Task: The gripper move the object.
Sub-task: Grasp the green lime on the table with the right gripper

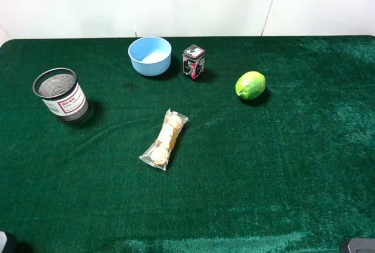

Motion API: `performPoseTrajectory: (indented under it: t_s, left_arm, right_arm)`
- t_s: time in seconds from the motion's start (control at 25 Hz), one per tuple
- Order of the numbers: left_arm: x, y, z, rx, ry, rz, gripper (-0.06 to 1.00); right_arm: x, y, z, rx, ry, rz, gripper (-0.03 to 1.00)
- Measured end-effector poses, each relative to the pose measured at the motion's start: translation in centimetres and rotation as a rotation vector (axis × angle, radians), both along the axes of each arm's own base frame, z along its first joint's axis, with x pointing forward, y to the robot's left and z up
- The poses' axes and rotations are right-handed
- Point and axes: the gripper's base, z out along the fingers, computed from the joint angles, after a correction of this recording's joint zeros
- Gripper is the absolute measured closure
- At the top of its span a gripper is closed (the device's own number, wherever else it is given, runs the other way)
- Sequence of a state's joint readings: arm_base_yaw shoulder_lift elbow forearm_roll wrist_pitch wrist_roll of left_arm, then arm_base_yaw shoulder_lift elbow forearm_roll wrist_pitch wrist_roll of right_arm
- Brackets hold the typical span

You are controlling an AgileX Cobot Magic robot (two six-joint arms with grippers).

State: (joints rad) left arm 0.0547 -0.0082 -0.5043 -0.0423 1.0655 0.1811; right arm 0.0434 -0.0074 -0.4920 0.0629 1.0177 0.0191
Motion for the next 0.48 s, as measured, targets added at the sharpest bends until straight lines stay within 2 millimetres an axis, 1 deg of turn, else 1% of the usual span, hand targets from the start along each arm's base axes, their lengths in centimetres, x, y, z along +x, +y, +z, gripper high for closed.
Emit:
performPoseTrajectory:
  t_s: [0.48]
  left_arm:
    - [0.0,0.0,0.0,0.0,0.0,0.0,-0.04]
  right_arm:
    - [0.0,0.0,0.0,0.0,0.0,0.0,0.28]
